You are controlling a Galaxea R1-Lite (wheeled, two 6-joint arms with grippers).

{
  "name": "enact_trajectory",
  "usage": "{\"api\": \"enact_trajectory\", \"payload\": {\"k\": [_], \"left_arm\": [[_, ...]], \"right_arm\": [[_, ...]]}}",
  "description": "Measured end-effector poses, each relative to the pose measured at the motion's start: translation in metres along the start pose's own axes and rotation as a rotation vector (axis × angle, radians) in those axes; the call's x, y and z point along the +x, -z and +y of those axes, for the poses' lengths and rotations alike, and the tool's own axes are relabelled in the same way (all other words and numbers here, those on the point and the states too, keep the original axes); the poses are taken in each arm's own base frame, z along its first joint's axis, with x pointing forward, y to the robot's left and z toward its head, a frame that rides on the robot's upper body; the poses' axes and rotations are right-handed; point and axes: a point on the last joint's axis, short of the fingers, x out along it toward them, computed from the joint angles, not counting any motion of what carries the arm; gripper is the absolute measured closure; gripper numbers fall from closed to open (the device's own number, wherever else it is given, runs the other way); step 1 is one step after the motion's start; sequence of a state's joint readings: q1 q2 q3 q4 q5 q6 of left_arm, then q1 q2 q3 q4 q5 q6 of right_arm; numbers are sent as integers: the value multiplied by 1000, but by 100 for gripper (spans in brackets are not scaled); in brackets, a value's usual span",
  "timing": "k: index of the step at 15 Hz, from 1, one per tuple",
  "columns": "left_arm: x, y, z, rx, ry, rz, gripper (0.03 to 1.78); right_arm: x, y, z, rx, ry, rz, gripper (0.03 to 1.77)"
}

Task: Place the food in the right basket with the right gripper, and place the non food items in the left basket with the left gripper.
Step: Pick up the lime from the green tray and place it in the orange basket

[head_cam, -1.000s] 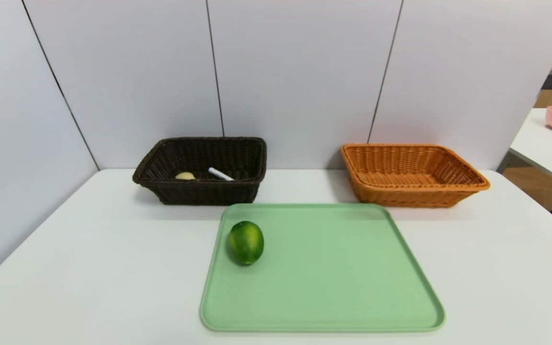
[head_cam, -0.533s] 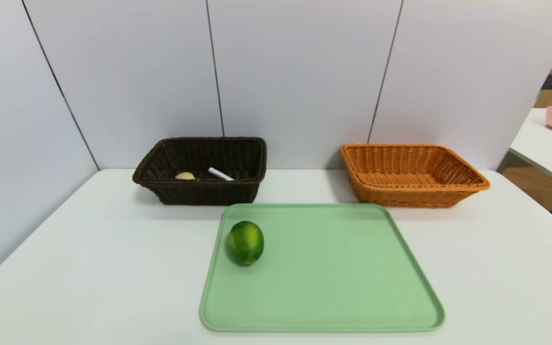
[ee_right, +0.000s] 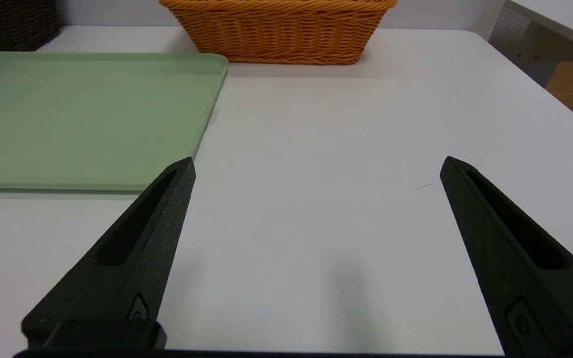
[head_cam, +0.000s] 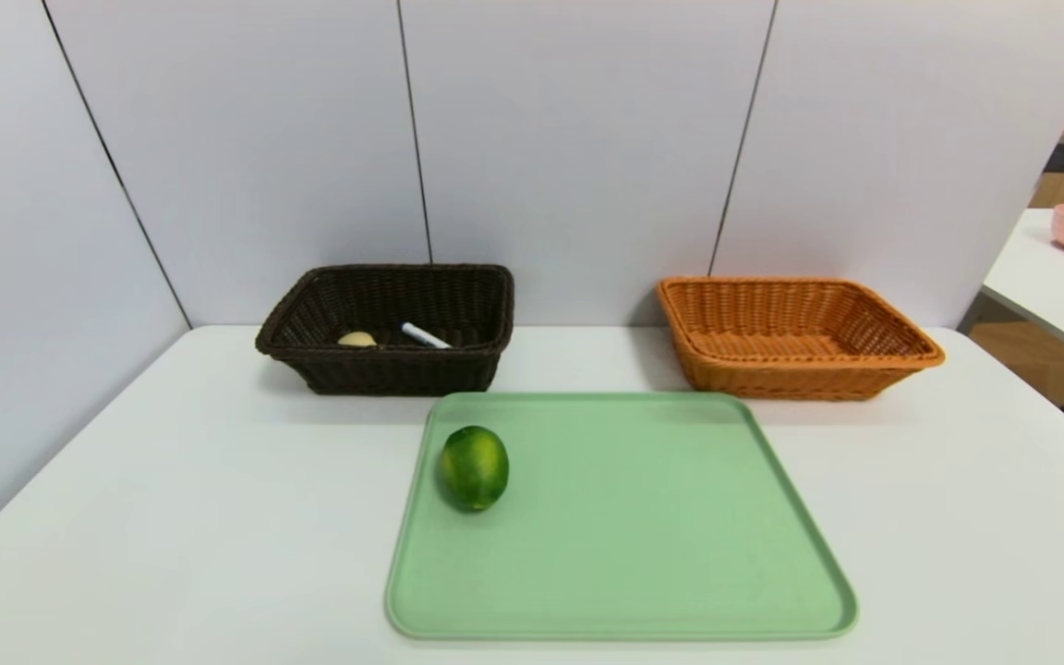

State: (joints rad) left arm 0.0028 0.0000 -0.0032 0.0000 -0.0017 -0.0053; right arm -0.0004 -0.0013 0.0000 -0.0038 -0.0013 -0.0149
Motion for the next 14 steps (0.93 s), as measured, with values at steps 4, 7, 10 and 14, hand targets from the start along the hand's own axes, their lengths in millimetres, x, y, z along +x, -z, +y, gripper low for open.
{"api": "enact_trajectory", "payload": {"k": [4, 7, 10, 14], "left_arm": [[0, 0, 0, 0, 0, 0, 12], [0, 0, 0, 0, 0, 0, 12], [0, 0, 0, 0, 0, 0, 12], [0, 0, 0, 0, 0, 0, 12]], "right_arm": [[0, 2, 0, -6, -1, 34, 10], [-3, -14, 0, -9, -9, 64, 10], [0, -51, 0, -12, -52, 115, 10], [30, -108, 0, -29, -132, 204, 10]]}}
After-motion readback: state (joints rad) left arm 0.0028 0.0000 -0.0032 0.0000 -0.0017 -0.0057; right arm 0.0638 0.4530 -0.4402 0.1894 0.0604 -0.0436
